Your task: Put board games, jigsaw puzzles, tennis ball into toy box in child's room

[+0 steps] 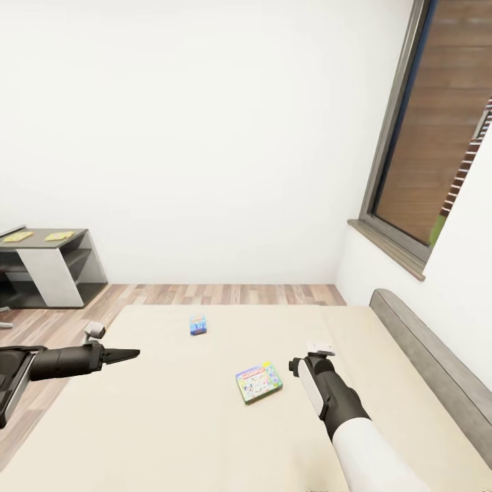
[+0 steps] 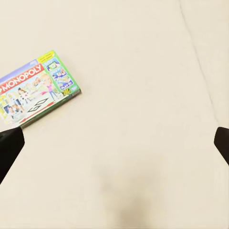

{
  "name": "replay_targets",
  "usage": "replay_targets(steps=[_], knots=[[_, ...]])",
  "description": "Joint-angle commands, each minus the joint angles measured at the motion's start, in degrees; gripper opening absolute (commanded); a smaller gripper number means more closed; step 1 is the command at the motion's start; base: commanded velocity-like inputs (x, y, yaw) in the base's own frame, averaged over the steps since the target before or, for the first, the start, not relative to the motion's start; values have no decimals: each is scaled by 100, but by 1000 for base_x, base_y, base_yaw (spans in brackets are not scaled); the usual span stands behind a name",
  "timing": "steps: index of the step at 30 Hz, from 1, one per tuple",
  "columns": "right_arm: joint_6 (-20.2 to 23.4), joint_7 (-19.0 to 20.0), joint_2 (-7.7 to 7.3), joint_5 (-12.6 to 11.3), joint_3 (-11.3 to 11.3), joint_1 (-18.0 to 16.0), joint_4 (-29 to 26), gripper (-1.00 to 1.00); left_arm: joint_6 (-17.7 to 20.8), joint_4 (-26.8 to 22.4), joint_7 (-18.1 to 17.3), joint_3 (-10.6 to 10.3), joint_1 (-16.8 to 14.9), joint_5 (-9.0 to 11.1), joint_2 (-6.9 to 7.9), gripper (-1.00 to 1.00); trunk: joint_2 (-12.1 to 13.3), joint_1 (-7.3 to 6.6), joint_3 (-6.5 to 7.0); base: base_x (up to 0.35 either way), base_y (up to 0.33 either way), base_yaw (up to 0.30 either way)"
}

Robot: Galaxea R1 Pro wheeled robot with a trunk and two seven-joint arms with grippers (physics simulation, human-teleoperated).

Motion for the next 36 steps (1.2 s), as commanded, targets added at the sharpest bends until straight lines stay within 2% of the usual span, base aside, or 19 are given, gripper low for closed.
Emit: replay_targets(steps=[1,15,21,36], knots=[[8,-44,4,-60,-6,-5,-7,100,61,0,-23,2,-4,-4,2,100,-14,4,-22,0,0,0],[0,-44,4,-60,0,-5,-7,100,55,1,-23,-12,-1,-5,-12,100,-14,4,-150,0,0,0],[-6,-38,4,-60,1,2,-5,100,52,8,-23,-8,0,-24,-90,100,-14,4,-207,0,0,0],[-44,-25,4,-60,0,5,1,100,58,27,-23,-17,4,-44,-116,100,-14,4,-348,0,0,0]])
